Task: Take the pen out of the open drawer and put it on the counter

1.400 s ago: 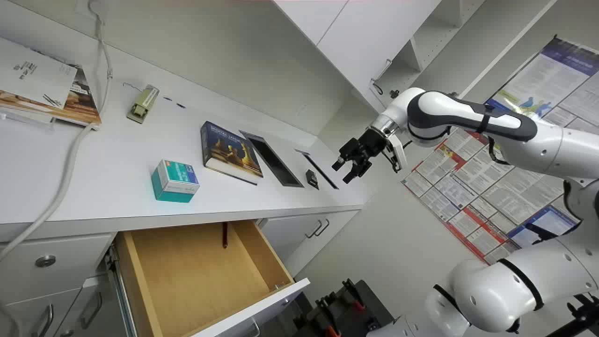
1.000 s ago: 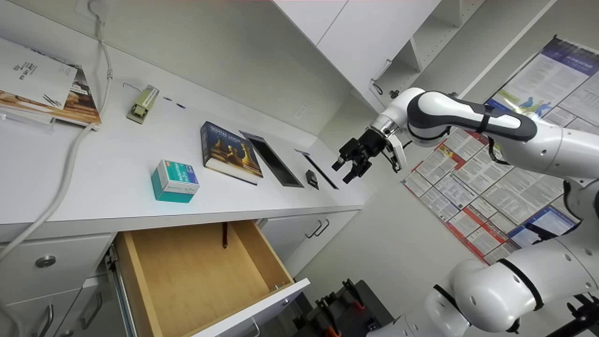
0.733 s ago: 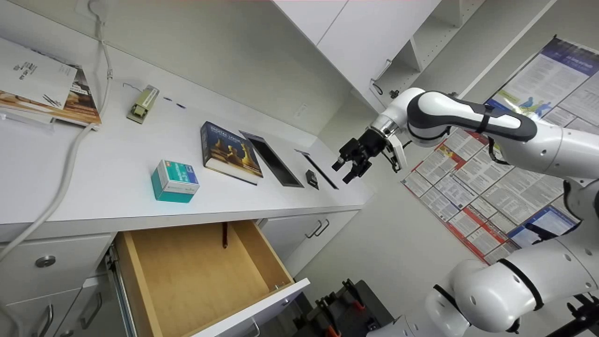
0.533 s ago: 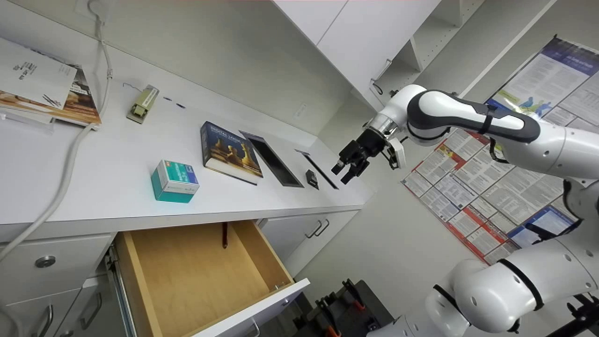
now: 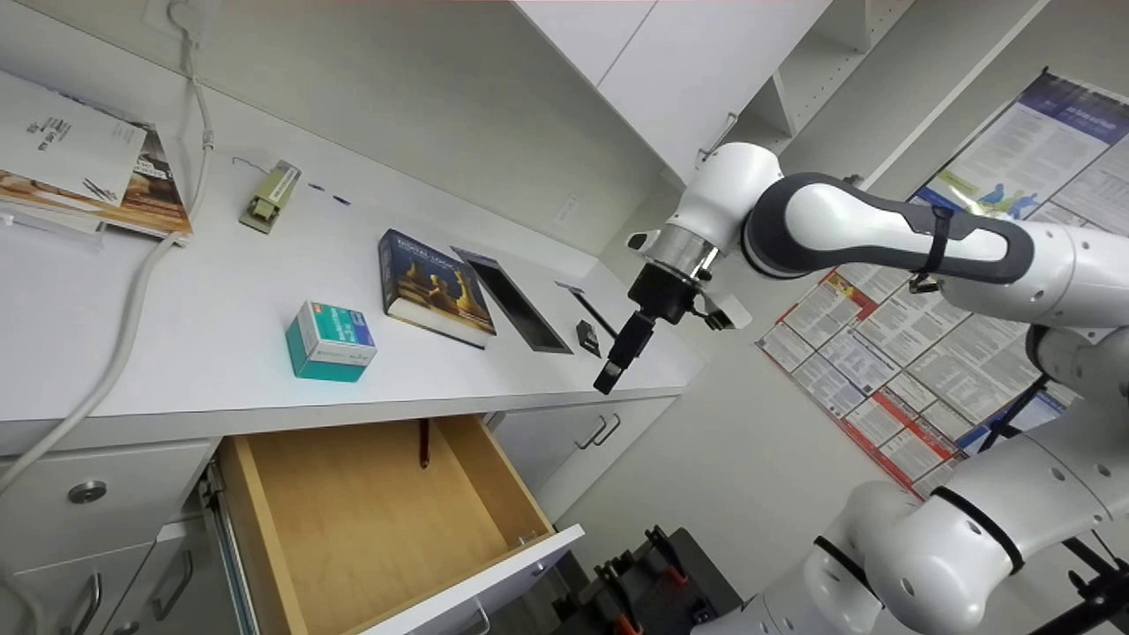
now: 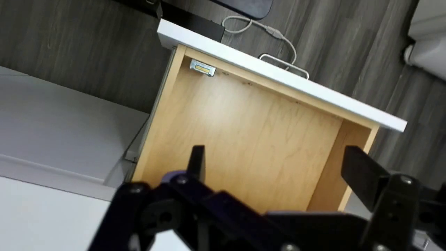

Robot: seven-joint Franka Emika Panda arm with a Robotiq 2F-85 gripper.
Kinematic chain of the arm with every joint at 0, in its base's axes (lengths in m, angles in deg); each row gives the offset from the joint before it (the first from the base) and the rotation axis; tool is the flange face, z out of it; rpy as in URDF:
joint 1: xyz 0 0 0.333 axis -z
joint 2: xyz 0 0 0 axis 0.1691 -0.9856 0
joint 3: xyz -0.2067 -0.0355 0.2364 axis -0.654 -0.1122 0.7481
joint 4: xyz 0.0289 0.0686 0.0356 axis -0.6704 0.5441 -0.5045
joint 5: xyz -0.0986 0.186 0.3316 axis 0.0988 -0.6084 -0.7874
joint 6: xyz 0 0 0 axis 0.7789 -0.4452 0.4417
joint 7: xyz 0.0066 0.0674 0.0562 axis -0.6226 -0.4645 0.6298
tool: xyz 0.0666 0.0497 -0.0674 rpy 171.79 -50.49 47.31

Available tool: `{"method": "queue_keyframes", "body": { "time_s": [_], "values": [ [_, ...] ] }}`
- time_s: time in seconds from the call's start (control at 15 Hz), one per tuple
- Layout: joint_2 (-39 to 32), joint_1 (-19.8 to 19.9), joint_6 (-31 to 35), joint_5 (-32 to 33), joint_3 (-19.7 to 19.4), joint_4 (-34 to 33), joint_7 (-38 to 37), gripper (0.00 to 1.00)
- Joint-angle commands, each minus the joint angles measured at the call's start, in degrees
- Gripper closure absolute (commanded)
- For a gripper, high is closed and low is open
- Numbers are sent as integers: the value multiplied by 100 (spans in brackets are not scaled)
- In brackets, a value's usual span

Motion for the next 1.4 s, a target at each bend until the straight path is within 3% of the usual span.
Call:
{"method": "queue_keyframes", "body": {
  "time_s": [0.0, 0.27, 0.4, 0.6, 1.33],
  "values": [
    [-117, -77, -17, 32, 40, -54, 54, 0],
    [-298, -98, -21, 87, 56, -158, 140, 0],
    [-411, -118, -314, 769, 110, -289, 551, 0],
    [-567, -188, -405, 1168, 157, -372, 1167, 0],
    [-1012, -667, 273, 2094, 666, -270, 3171, 0]
  ]
}}
